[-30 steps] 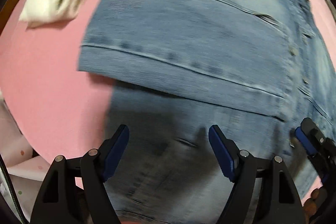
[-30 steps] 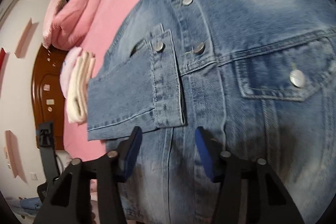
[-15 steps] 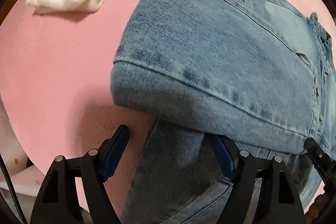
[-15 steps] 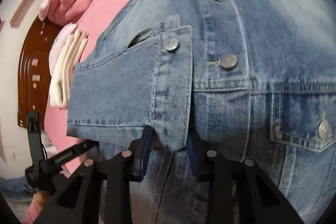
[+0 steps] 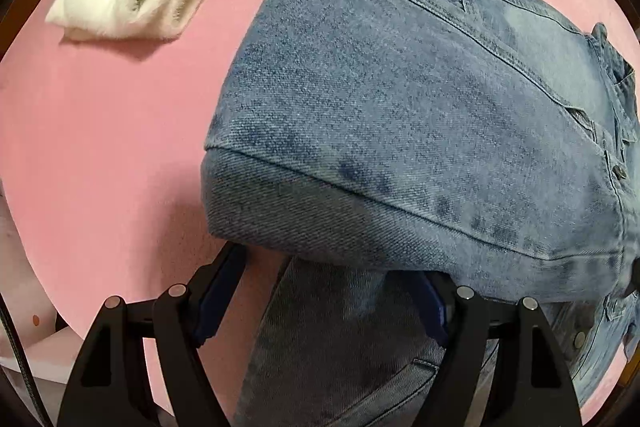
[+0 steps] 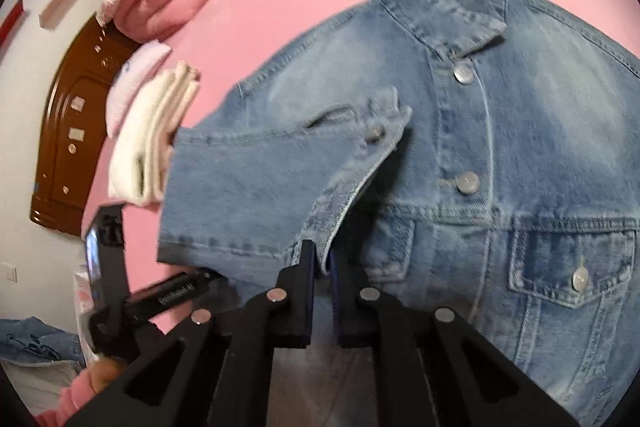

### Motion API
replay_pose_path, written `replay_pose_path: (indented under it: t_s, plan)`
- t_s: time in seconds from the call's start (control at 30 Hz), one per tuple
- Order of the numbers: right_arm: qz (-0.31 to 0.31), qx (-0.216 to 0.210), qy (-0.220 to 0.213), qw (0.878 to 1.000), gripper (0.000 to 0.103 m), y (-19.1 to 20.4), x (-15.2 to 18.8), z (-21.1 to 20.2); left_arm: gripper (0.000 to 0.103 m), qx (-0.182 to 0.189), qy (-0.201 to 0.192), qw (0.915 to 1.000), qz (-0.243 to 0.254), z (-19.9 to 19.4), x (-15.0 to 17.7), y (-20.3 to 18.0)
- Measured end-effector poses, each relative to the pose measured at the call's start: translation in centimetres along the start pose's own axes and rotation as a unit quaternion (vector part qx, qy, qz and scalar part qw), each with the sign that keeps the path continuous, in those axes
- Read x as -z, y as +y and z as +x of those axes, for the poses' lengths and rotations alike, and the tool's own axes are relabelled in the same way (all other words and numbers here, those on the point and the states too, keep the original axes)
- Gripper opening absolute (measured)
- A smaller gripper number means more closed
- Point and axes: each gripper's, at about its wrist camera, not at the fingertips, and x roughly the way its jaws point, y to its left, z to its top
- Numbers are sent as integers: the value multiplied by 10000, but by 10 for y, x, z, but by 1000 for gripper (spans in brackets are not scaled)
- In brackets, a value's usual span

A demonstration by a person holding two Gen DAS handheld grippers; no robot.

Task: Fold large clothes

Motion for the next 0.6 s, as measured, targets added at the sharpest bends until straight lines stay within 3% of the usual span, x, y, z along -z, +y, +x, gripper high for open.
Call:
replay_pose_path:
  t_s: [0.07,0.1,0.27,0.4,0.5,0.6]
  plan:
    - [74,-161,-253,9995,6,2,-8,-9,77,-22,-73,10000,32,-6,2,-3]
    - [84,-222,-429,9988,6,4,-13,-17,77,-38,-124,9999,49,-12,-1,-24]
    - [-25,-373,-1475,9884,5,6,-46,-79,75,114,-461,9989,-30,-25,-2,-27]
    - [-135,-201,-2171,9758,5,-4,-64,-133,63,346,-665,9970,-165,-38,-2,-24]
    - [-41,168,-2301,9730,5,-26,-64,-154,51,359,-543,9978,-97,-34,0,-27]
    - [327,615,-1960,9781,6,-64,-55,-143,47,184,-434,9989,-76,-28,1,-29]
